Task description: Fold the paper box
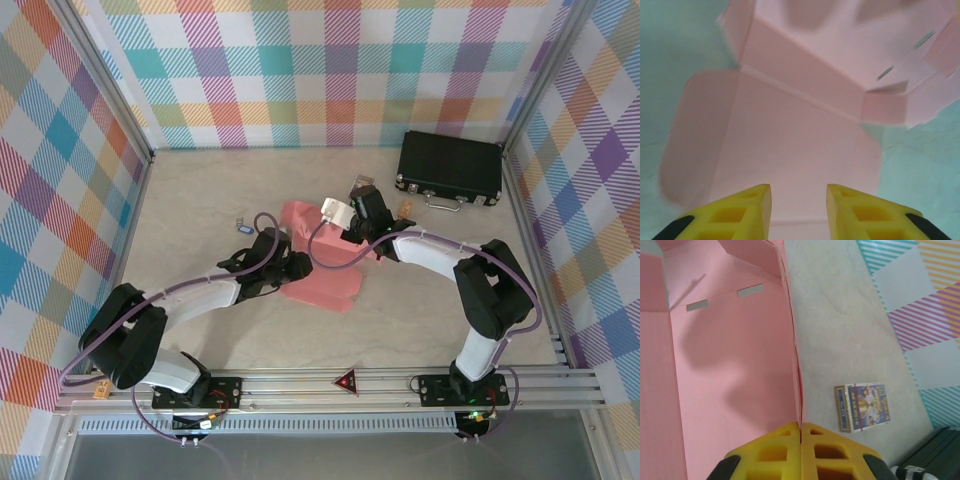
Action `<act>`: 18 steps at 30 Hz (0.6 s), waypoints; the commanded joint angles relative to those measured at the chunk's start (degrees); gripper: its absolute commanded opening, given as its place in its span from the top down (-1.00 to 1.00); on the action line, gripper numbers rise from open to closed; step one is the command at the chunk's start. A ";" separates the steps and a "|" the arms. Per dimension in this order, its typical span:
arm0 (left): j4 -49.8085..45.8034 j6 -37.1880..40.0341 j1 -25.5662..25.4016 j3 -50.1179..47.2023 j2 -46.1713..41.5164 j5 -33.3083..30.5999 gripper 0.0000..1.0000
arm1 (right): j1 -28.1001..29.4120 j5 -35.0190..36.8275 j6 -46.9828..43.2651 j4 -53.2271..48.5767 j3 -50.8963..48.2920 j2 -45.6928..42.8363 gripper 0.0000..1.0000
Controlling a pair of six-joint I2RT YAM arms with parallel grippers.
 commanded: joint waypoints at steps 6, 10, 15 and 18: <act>-1.17 4.54 -0.25 -4.10 1.65 0.19 0.56 | 1.36 1.43 -4.96 5.22 0.69 1.06 0.93; 1.84 4.51 -0.01 -4.19 4.52 -2.16 0.72 | 2.12 1.49 -7.72 6.79 -0.24 1.37 0.93; 5.50 2.60 0.54 -3.82 9.03 -1.81 0.88 | 2.94 2.53 -9.41 9.13 -1.62 1.63 0.93; 7.63 0.40 0.54 -4.27 10.47 -1.05 0.92 | 3.63 2.76 -11.80 12.79 -3.77 1.46 0.93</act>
